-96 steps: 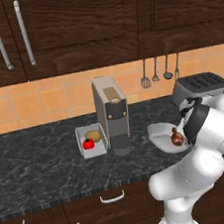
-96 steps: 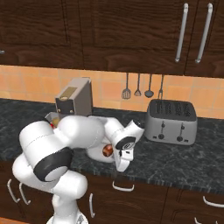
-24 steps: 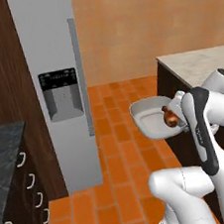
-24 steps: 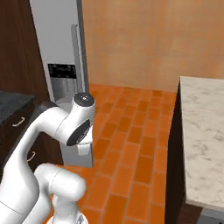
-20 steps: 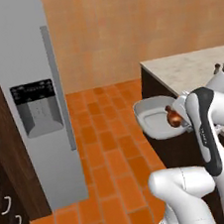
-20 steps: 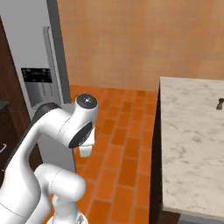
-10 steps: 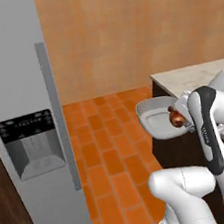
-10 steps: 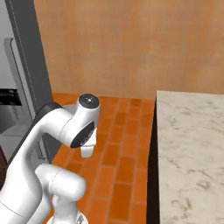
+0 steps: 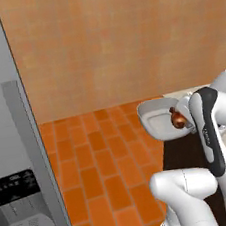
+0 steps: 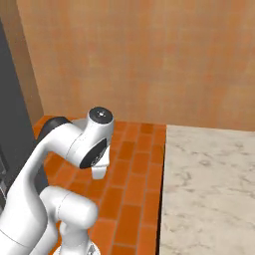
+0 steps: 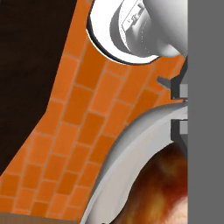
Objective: Take the meat container that has the chicken drumstick and place it on the second highest rack of the freezer. Then take the vegetable container that has the tomato and potato and place it on the highest rack of the freezer.
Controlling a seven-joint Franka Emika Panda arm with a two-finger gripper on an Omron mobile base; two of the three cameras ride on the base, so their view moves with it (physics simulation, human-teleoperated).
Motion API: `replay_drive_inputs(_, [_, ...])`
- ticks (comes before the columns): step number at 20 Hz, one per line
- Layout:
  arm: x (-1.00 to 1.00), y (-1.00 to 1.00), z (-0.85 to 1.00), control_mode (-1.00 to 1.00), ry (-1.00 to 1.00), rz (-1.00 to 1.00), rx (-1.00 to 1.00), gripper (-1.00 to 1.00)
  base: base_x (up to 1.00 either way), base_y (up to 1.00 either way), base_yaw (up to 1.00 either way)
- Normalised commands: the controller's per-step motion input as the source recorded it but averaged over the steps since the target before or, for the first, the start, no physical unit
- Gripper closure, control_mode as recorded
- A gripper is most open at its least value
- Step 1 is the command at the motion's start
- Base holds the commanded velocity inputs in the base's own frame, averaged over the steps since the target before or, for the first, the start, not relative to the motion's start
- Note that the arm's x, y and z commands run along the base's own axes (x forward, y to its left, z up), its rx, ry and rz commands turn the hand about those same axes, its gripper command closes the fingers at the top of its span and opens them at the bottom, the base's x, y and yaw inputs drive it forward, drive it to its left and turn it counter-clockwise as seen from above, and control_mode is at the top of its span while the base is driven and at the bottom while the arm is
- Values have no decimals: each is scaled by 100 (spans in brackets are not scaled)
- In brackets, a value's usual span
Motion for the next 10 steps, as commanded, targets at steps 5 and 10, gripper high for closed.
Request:
replay_drive_inputs(5, [0, 0, 0, 100, 0, 0, 0, 100, 100, -24, 6])
replay_drive_inputs(10, [0, 0, 0, 100, 0, 0, 0, 100, 100, -13, 14])
